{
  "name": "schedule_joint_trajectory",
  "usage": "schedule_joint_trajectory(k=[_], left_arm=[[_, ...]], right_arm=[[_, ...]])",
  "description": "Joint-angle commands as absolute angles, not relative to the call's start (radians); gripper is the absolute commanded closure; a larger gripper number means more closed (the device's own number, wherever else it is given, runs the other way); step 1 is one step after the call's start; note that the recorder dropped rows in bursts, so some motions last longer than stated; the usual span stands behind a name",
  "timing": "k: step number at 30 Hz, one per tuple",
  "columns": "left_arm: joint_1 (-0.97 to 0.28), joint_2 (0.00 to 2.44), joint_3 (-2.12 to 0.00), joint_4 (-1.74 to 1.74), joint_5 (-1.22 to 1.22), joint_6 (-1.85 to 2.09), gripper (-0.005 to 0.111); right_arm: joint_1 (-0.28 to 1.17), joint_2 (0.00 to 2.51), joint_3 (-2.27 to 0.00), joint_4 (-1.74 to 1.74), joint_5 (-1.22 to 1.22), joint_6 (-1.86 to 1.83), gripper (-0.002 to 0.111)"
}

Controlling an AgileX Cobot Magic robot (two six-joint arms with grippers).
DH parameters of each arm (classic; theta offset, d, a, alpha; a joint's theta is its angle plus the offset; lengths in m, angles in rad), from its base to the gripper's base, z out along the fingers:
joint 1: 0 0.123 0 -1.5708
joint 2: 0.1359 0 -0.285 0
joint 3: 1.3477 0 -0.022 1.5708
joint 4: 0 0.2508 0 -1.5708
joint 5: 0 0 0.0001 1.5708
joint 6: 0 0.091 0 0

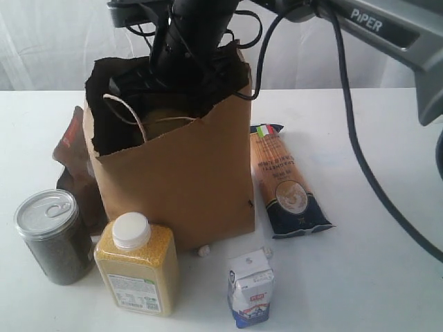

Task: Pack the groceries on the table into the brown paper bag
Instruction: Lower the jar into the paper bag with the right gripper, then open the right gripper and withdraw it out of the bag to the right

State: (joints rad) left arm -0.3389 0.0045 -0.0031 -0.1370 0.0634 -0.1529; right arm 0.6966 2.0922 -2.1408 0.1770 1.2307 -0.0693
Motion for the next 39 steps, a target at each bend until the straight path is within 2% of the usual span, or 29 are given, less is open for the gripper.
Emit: schedule_joint_trajectory(k=[1, 16, 35, 39], left_arm=[[-0.338, 0.0, 0.0, -0.148, 0.06, -0.154, 0.107], [-0.338, 0.0, 0.0, -0.148, 0.06, -0.154, 0.107], [-0.338, 0.0, 0.0, -0.148, 0.06, -0.154, 0.107], [-0.338, 0.0, 0.0, -0.148, 0.06, -0.154, 0.107]], right_arm=[[0.706, 2.077, -2.14, 0.175, 1.221, -0.074, 0.003], [0.726, 2.06, -2.14, 0.166, 1.221, -0.074, 0.003], [0.726, 1.873, -2.137, 0.058, 1.221, -0.041, 0.003], [0.726, 1.84, -2.082, 0.056, 1.221, -0.039, 0.003]])
